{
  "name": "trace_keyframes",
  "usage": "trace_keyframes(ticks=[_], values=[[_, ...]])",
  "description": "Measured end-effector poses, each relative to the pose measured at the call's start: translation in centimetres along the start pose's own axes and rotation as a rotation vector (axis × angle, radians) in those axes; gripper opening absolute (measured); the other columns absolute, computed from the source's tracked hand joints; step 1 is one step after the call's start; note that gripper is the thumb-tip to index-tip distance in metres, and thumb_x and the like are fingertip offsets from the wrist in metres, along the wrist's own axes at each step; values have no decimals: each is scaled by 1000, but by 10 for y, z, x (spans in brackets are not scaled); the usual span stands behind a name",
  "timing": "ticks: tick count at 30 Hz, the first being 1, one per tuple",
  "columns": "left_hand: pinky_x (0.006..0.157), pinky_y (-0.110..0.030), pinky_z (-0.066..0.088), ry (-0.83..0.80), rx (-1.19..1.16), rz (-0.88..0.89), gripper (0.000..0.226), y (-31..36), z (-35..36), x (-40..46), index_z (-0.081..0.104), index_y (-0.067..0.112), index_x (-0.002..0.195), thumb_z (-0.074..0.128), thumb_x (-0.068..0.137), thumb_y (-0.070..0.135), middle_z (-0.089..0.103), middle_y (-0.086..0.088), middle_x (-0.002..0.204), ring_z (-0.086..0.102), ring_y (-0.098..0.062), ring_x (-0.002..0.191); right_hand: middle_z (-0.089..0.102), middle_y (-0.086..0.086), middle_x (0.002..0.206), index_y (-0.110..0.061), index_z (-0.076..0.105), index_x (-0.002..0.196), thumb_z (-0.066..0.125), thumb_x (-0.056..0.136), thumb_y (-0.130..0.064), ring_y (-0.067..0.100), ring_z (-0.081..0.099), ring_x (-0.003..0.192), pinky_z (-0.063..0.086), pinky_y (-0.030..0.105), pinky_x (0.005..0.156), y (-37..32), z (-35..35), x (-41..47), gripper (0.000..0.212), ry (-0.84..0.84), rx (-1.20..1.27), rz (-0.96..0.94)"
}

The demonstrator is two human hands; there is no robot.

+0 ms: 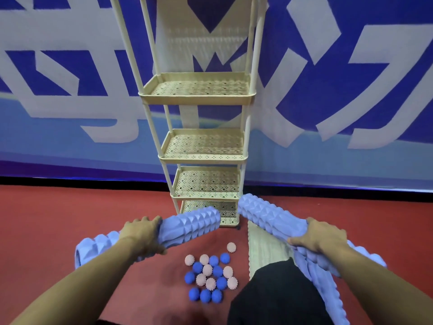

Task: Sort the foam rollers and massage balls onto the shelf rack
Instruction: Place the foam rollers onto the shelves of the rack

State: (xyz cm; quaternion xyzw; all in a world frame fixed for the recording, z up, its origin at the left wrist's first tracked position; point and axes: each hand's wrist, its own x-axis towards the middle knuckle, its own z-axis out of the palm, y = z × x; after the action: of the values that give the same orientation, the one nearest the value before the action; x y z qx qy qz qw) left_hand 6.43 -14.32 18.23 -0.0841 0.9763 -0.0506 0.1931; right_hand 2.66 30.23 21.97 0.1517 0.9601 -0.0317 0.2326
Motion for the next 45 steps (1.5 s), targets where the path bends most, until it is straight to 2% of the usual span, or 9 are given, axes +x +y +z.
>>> trace_keyframes(ticks=[3, 8, 16, 19, 25, 30, 36, 42, 45], values=[[90, -39, 48, -16, 20, -19, 94, 22, 18, 24, 40, 37, 136, 66, 57, 82, 59, 0, 120, 61, -27, 110, 69, -7, 110, -37, 55, 123, 59, 51, -82, 23, 65, 102, 42, 42, 96, 8, 20, 39, 85, -30, 58, 85], [92, -41, 45, -20, 26, -27, 90, 53, 50, 80, 39, 32, 137, 60, 67, 83, 56, -4, 124, 58, -30, 114, 57, 7, 139, -24, 38, 146, 61, 62, -84, 34, 58, 123, 43, 47, 104, 13, 53, 96, 105, -62, 255, 127], [97, -42, 45, 33, -26, 24, 104, 86, 107, 178, 18, 26, 154, 55, 75, 83, 53, -8, 132, 55, -32, 118, 67, 12, 115, -15, 56, 127, 60, 54, -95, 35, 66, 101, 52, 42, 90, -24, 113, 162, 108, 96, 604, 221], [96, -44, 46, 57, -15, 74, 101, 96, 124, 206, 22, 23, 152, 59, 76, 79, 51, -11, 138, 56, -35, 117, 69, 3, 88, -20, 64, 103, 46, 40, -107, 29, 67, 73, 58, 42, 76, -34, 124, 193, 109, 208, 558, 292], [102, -48, 42, 101, -64, 147, 96, 113, 138, 243, 32, 20, 148, 57, 76, 79, 47, -14, 141, 52, -40, 122, 64, 11, 110, -16, 51, 131, 65, 73, -77, 36, 64, 102, 45, 38, 85, -57, 111, 212, 86, 96, 540, 166], [107, -48, 39, 136, -107, 223, 92, 124, 136, 268, 38, 15, 142, 54, 78, 80, 54, -14, 133, 50, -38, 125, 63, 6, 105, -20, 48, 134, 64, 71, -80, 36, 63, 103, 44, 38, 85, -55, 117, 232, 89, 77, 551, 133], [88, -40, 50, 113, -101, 304, 68, 142, 128, 301, 53, 13, 112, 60, 80, 73, 67, -14, 116, 63, -34, 103, 67, 6, 115, -25, 45, 136, 60, 63, -88, 33, 64, 102, 50, 43, 89, -49, 119, 248, 97, 85, 510, 126], [99, -45, 48, 170, -89, 392, 93, 157, 149, 325, 57, 6, 126, 31, 79, 82, 62, -19, 128, 59, -38, 117, 65, 6, 124, -30, 41, 139, 53, 55, -94, 36, 62, 111, 48, 47, 92, -39, 125, 253, 106, 106, 465, 133], [109, -46, 42, 167, -79, 426, 85, 172, 157, 332, 55, 5, 133, 43, 85, 74, 56, -20, 138, 52, -40, 128, 63, 8, 128, -30, 40, 141, 51, 53, -94, 37, 60, 115, 48, 47, 94, -38, 127, 253, 109, 126, 451, 135]])
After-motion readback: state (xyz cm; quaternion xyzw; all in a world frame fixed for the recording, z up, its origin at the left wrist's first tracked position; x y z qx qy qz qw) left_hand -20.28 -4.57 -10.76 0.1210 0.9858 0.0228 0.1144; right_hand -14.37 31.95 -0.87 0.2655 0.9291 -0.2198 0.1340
